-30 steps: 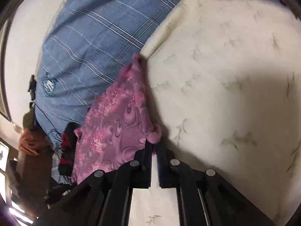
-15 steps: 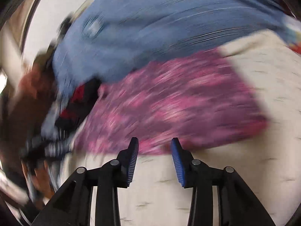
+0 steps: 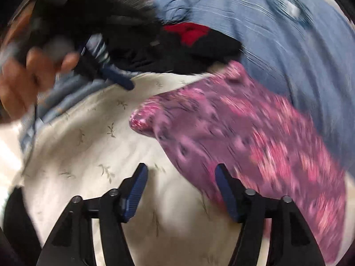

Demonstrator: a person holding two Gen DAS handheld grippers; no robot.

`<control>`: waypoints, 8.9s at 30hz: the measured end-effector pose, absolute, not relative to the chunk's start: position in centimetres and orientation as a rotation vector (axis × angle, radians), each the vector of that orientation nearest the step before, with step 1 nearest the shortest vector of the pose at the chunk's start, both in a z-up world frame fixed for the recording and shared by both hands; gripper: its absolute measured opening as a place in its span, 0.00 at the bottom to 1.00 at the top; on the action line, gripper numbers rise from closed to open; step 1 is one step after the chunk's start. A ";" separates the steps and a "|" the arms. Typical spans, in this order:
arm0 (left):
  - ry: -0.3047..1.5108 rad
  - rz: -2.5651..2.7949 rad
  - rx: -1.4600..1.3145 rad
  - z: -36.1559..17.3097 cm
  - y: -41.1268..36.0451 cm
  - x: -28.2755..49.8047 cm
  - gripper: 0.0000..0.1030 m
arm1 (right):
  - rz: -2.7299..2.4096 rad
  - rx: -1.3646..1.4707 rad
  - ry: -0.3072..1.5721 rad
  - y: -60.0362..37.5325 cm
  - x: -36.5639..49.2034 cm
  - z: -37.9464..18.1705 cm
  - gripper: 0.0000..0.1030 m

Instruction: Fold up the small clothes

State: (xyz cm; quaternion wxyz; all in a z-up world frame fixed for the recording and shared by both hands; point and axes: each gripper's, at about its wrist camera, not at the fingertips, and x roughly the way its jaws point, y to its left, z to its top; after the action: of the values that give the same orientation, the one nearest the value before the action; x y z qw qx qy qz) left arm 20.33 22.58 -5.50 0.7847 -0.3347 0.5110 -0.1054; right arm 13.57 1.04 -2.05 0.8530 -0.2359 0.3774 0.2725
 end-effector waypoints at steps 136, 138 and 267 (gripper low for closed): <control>1.284 -0.334 0.045 1.1 -22.2 34.1 0.13 | 0.426 1.150 0.661 -39.6 17.1 -4.2 0.13; 1.291 -0.326 0.118 2.1 -22.2 34.3 0.53 | 0.443 1.118 0.677 -38.7 17.2 -3.9 0.51; 1.103 -0.385 -0.332 2.4 -2.6 26.3 0.68 | 0.355 0.589 0.971 -38.8 27.4 -2.6 0.65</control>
State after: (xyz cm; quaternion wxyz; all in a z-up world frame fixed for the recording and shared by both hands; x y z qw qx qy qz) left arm 26.35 -2.61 2.39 0.8213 -0.1562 0.5181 -0.1808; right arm 27.40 -38.85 -2.57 0.8281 0.2775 0.4574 0.1671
